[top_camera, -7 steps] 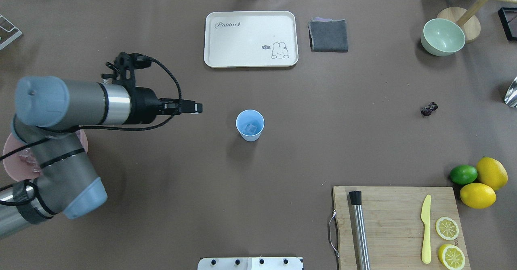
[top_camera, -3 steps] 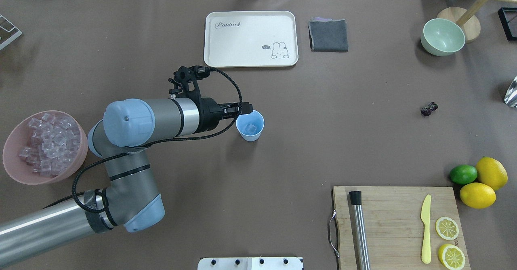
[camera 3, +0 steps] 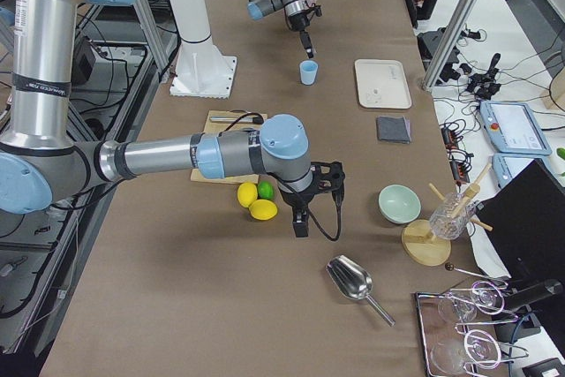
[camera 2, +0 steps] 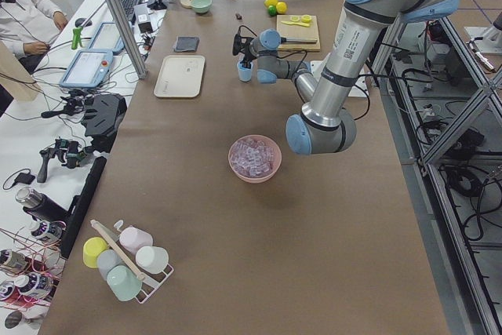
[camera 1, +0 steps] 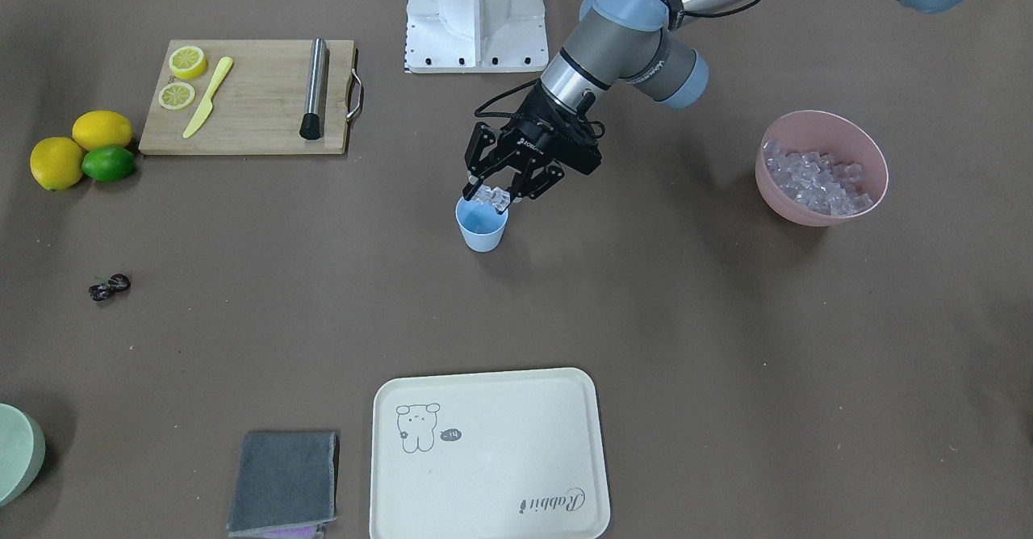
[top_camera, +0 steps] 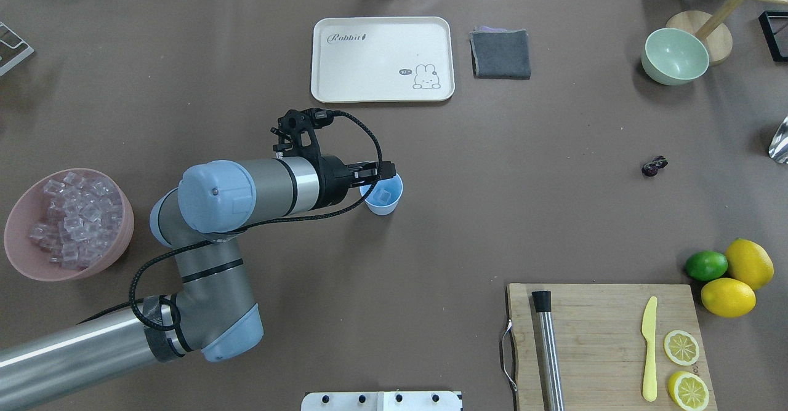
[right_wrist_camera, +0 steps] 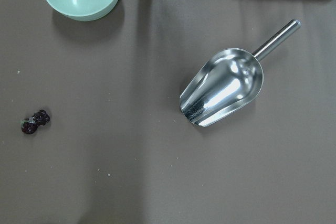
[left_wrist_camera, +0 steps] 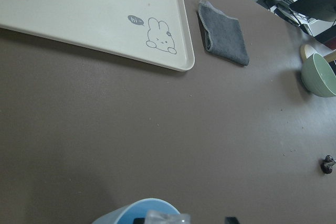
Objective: Put ice and cherries in cup
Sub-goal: 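Open the left gripper to drop the ice cube into the cup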
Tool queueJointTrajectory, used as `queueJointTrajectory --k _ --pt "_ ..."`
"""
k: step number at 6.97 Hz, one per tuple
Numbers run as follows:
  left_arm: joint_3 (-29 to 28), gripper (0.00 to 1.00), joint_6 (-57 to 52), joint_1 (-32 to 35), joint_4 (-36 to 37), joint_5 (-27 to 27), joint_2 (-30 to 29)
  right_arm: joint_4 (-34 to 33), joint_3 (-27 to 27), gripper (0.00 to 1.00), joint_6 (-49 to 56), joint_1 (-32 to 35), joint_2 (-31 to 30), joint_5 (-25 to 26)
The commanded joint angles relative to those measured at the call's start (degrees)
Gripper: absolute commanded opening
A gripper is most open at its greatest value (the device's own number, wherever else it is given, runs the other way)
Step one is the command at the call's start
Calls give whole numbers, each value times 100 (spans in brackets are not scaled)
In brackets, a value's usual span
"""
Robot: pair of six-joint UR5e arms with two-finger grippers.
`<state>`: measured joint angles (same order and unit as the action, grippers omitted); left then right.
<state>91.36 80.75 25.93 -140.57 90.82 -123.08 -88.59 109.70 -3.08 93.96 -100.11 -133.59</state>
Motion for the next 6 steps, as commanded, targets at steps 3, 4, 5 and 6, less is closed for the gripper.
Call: queueJointTrajectory --k 3,4,5,6 --pt "-4 38 20 -44 432 -108 -172 0 -1 100 0 0 0 0" --pt "-4 70 12 -53 443 -108 -172 0 -1 100 0 0 0 0" --pt "-4 87 3 -53 443 -99 -172 0 -1 100 0 0 0 0" --pt "4 94 -15 -53 434 -90 -164 0 -1 100 0 0 0 0"
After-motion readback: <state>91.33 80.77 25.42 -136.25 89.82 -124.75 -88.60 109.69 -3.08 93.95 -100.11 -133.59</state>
